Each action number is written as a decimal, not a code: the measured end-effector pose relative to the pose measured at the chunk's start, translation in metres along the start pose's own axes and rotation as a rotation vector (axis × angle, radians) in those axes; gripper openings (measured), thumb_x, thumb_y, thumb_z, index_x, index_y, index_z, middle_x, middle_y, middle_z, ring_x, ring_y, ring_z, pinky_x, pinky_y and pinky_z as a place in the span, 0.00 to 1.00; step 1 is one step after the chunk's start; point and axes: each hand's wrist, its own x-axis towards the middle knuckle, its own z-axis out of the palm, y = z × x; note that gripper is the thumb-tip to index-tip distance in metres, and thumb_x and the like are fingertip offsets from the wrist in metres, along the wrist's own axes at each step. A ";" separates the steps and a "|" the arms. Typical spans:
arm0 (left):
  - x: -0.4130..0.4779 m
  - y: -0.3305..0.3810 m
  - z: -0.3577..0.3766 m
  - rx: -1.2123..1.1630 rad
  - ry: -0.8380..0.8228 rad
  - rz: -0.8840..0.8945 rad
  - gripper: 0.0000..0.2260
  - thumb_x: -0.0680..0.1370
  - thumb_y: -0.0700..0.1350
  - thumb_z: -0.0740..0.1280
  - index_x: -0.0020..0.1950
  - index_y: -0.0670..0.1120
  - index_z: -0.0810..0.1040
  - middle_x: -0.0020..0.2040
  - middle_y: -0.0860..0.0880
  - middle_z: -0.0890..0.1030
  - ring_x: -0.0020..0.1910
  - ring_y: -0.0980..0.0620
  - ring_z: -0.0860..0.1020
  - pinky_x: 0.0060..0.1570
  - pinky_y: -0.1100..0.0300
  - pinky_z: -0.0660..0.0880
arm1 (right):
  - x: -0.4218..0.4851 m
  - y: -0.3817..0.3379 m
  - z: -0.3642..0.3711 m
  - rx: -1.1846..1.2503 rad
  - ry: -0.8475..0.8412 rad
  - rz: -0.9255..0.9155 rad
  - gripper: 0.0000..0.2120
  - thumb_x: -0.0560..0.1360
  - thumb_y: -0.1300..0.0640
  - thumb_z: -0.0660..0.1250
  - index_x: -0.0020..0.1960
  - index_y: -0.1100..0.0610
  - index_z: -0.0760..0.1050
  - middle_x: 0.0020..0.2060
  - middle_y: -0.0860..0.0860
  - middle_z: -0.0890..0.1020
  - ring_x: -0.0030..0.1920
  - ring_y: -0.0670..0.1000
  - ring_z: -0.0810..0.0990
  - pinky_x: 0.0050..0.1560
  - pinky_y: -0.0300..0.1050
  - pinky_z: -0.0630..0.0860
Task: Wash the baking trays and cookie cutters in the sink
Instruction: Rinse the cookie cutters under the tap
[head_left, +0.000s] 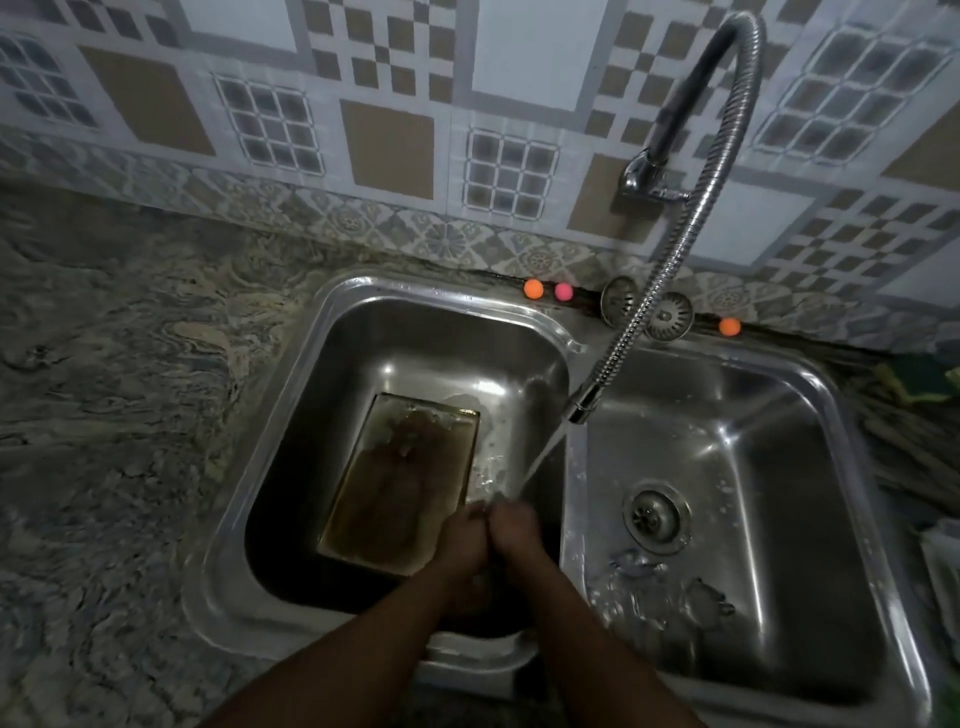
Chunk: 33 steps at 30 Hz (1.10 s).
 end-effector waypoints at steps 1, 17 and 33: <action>-0.002 0.010 0.002 -0.132 0.012 -0.019 0.10 0.84 0.42 0.58 0.61 0.42 0.76 0.48 0.49 0.77 0.47 0.51 0.77 0.45 0.59 0.76 | -0.004 -0.007 -0.001 0.035 0.022 -0.066 0.16 0.83 0.61 0.53 0.57 0.65 0.77 0.54 0.62 0.81 0.56 0.59 0.80 0.58 0.52 0.75; -0.059 0.075 -0.013 -0.378 0.136 0.251 0.05 0.78 0.36 0.68 0.48 0.44 0.83 0.39 0.49 0.84 0.36 0.53 0.81 0.30 0.69 0.75 | -0.067 -0.023 -0.057 0.322 0.231 -0.443 0.05 0.78 0.57 0.67 0.50 0.57 0.73 0.39 0.52 0.82 0.37 0.52 0.81 0.29 0.35 0.71; -0.048 0.078 -0.007 -0.615 -0.067 0.086 0.11 0.80 0.43 0.66 0.56 0.37 0.82 0.50 0.37 0.85 0.43 0.45 0.82 0.42 0.56 0.78 | -0.078 -0.026 -0.060 0.558 0.105 -0.566 0.08 0.77 0.54 0.69 0.52 0.52 0.71 0.40 0.53 0.85 0.42 0.51 0.84 0.44 0.46 0.80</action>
